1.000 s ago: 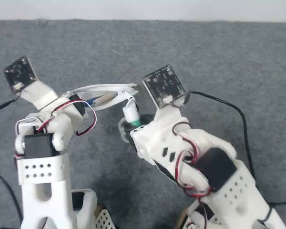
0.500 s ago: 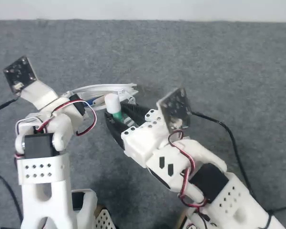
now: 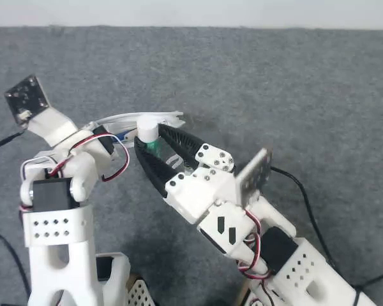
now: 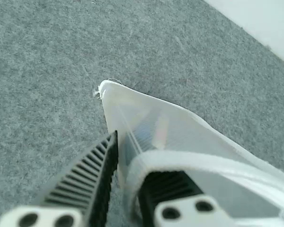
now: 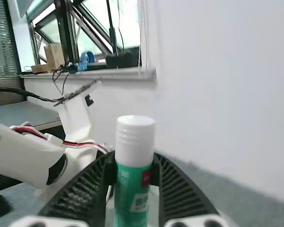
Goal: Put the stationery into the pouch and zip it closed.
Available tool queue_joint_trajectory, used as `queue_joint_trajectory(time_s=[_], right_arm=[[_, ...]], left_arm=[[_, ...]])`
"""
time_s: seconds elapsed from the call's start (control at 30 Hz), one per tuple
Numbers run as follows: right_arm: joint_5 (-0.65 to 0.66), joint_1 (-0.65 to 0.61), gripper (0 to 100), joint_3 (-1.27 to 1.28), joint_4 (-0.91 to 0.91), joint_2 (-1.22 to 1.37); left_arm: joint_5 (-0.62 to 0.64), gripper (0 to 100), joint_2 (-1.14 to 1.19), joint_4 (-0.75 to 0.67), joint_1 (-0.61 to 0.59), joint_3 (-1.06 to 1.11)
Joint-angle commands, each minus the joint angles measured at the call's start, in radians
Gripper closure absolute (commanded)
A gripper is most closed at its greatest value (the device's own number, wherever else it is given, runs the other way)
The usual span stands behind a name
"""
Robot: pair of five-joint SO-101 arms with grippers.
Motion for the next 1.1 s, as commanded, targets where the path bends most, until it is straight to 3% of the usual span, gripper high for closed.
queue_joint_trajectory(time_s=[0.0,0.23,0.67,1.07], right_arm=[[0.199,-0.004,99.1,0.046,-0.209,-0.028],[0.236,-0.004,99.1,0.077,-0.381,0.030],[0.242,0.005,99.1,0.029,-0.702,0.539],[0.419,0.061,99.1,0.152,-0.946,0.746]], left_arm=[[-0.006,99,-0.046,-0.011,0.003,-0.036],[-0.006,99,-0.046,-0.011,0.003,-0.036],[-0.006,99,-0.046,-0.006,0.000,-0.036],[-0.006,99,-0.046,-0.008,-0.002,-0.036]])
